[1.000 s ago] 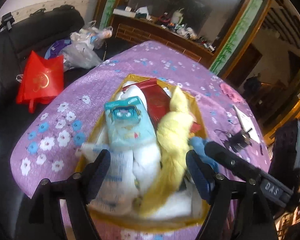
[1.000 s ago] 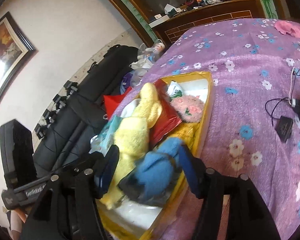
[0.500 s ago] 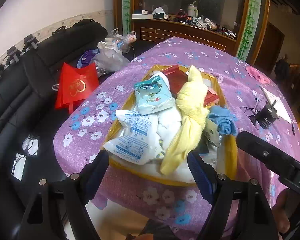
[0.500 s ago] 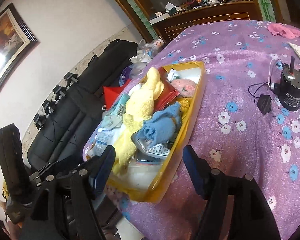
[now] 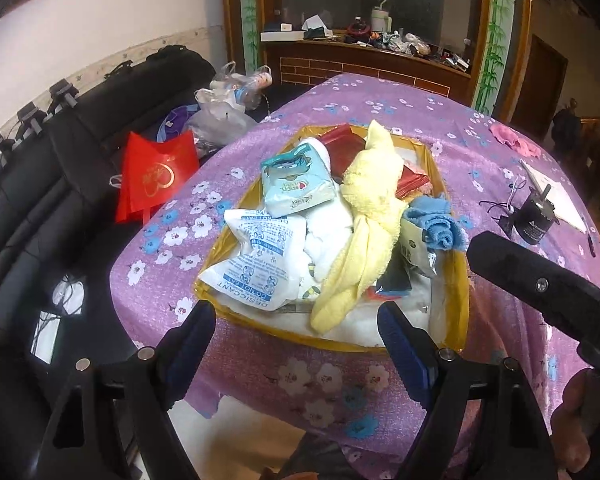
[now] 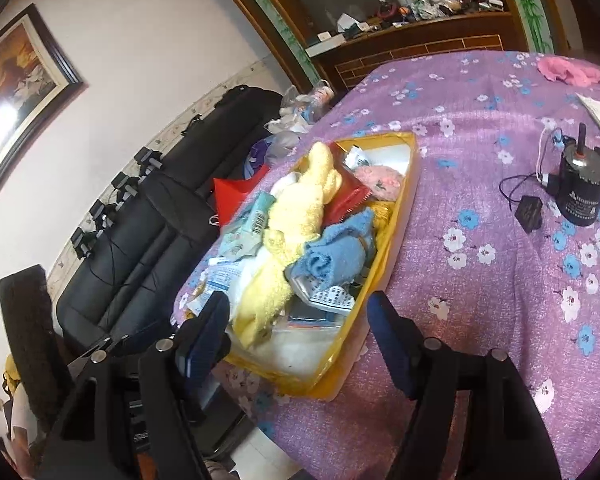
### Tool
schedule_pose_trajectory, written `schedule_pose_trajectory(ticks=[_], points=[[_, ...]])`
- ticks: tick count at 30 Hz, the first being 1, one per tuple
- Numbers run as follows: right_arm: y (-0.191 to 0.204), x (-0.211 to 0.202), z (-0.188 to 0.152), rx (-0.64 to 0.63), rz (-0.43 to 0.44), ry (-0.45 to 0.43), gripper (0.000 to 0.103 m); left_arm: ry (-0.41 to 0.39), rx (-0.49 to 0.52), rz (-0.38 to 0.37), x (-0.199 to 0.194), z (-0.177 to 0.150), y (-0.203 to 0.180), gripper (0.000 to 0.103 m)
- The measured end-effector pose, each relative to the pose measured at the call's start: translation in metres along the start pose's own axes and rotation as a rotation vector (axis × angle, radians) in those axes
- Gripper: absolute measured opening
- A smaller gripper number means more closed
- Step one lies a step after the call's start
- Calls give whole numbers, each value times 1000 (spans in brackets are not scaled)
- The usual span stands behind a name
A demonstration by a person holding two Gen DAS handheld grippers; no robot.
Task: Organize soft objects
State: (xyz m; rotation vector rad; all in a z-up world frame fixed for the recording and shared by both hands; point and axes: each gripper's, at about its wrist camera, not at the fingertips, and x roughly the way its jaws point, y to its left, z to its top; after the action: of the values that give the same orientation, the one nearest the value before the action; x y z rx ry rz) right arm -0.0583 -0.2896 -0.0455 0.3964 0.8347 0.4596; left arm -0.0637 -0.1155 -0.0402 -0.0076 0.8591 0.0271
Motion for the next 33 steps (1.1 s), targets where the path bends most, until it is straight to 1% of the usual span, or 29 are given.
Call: schedule_pose_trajectory(ticks=[2, 5, 7, 9, 11, 14, 18, 21, 27, 33], points=[[1, 1, -2, -10, -27, -8, 75, 0, 2, 14, 0, -2, -1, 86], [2, 2, -3, -8, -15, 7, 75, 4, 0, 31, 1, -4, 0, 86], [5, 2, -3, -23, -33, 6, 75, 7, -18, 28, 0, -4, 3, 86], [10, -1, -3, -38, -78, -3, 75, 7, -31, 23, -1, -2, 6, 86], [16, -3, -3, -65, -108, 2, 75, -4, -42, 34, -4, 0, 10, 86], [21, -8, -3, -87, -201, -27, 75, -7, -58, 30, -6, 1, 14, 86], [18, -7, -6, -83, -227, -13, 75, -17, -45, 38, -9, 1, 12, 86], [20, -6, -9, -104, -276, -23, 75, -15, -39, 35, -11, -2, 9, 86], [13, -8, -9, -95, -255, -6, 75, 4, -35, 29, -8, -6, 5, 87], [11, -8, -11, -89, -290, -4, 75, 4, -25, 25, -10, -6, 0, 87]])
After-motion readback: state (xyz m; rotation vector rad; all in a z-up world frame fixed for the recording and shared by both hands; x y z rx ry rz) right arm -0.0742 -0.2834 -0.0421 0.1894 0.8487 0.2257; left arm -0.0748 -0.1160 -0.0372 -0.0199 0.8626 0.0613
